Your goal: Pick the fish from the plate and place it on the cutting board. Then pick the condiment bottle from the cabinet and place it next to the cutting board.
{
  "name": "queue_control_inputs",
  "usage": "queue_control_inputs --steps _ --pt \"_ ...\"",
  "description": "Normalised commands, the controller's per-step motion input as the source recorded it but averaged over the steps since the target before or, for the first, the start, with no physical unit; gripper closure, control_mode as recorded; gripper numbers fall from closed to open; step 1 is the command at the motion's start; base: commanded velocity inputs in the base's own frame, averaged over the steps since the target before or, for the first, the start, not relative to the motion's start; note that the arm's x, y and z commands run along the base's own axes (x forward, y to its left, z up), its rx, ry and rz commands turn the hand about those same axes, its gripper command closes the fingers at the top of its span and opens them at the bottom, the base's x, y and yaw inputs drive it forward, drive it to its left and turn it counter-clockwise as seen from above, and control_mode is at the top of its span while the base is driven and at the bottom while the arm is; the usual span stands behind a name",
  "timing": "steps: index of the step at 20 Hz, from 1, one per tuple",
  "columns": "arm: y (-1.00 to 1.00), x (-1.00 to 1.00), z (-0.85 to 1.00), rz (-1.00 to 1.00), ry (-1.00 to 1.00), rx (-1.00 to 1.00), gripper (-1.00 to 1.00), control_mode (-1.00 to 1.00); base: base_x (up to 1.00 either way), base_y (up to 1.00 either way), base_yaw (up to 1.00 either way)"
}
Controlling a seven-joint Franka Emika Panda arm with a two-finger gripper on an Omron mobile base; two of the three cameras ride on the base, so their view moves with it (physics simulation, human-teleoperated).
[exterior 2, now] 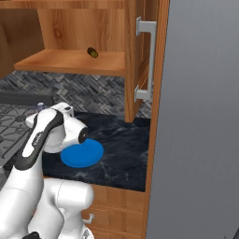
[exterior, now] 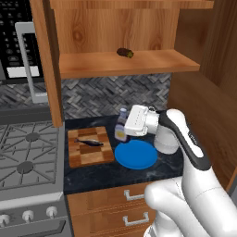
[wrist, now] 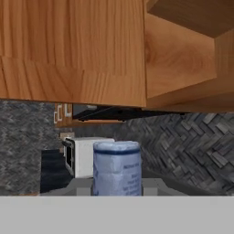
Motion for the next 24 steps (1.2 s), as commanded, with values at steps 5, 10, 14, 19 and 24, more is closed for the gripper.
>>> queue_control_inputs --steps 5,10,14,19,24 --pt "0.0 0.22 -0.01 0.05 0.0 0.0 1.0 -1.0 0.0 0.0 0.0" --pt "0.0 0.28 -0.04 0.07 0.0 0.0 1.0 -1.0 0.0 0.0 0.0" --pt "0.0 0.3 -0.03 0.09 0.0 0.0 1.0 -1.0 0.0 0.0 0.0" --pt "0.0 0.26 -0.03 0.09 0.0 -0.01 1.0 -1.0 0.0 0.0 0.0" --pt "-0.01 0.18 -0.15 0.08 0.0 -0.04 1.0 -1.0 0.0 0.0 0.0"
